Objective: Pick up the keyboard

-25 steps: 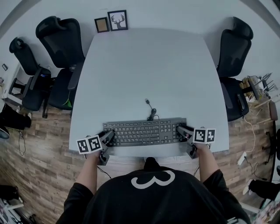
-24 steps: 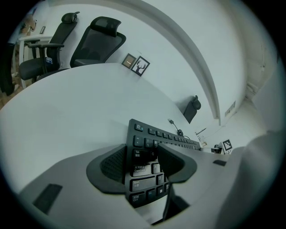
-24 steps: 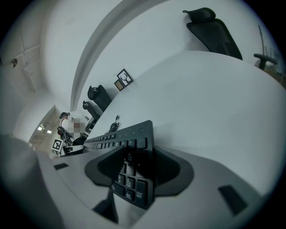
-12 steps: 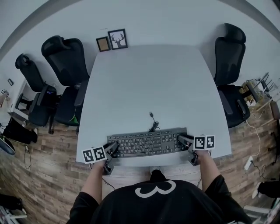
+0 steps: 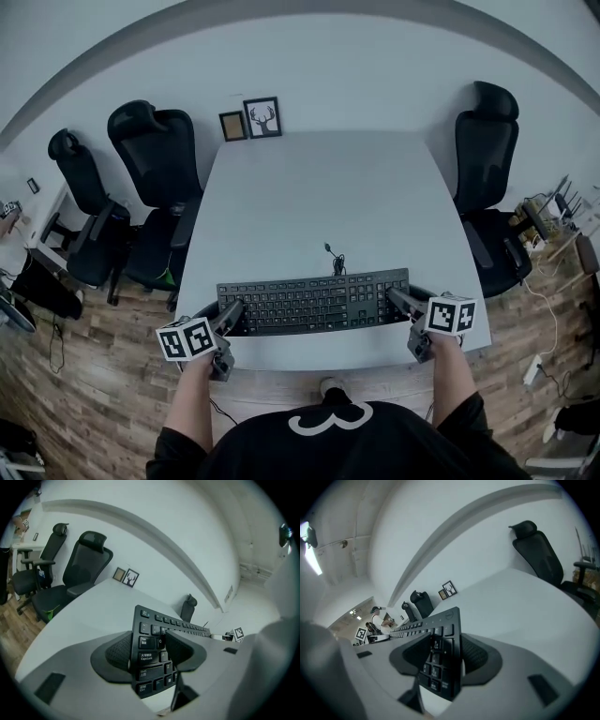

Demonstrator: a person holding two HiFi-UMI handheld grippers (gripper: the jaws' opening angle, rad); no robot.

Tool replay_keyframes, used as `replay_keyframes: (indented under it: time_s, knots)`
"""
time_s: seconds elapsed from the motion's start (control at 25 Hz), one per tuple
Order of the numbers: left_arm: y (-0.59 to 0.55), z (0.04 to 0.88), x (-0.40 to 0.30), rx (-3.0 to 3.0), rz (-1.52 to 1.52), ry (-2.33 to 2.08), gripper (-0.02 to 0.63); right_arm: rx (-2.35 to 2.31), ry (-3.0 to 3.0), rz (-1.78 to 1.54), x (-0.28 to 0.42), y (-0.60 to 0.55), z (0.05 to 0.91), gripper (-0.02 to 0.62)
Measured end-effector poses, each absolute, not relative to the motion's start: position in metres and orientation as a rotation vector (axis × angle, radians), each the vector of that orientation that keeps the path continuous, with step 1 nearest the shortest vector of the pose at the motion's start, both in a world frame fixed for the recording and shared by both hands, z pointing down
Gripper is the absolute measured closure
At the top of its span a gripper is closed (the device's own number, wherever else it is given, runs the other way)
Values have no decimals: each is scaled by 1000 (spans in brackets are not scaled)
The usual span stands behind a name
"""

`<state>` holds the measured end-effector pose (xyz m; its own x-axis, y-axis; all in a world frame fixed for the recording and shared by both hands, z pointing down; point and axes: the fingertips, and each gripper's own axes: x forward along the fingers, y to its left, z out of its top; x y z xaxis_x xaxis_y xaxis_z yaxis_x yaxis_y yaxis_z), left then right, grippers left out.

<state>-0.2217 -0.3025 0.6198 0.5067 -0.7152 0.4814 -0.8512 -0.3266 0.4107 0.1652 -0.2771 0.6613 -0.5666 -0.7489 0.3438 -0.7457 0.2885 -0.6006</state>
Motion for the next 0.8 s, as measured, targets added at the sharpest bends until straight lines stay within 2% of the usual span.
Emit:
replay_keyframes:
  time_s: [0.48, 0.8]
  knots:
    - [-251, 422, -214, 2511, -57, -1370, 380, -1408, 2501, -466, 175, -228, 455, 399]
    - [-211, 310, -220, 2666, -243, -1444, 380, -1334, 2470, -181, 169, -194, 343, 399]
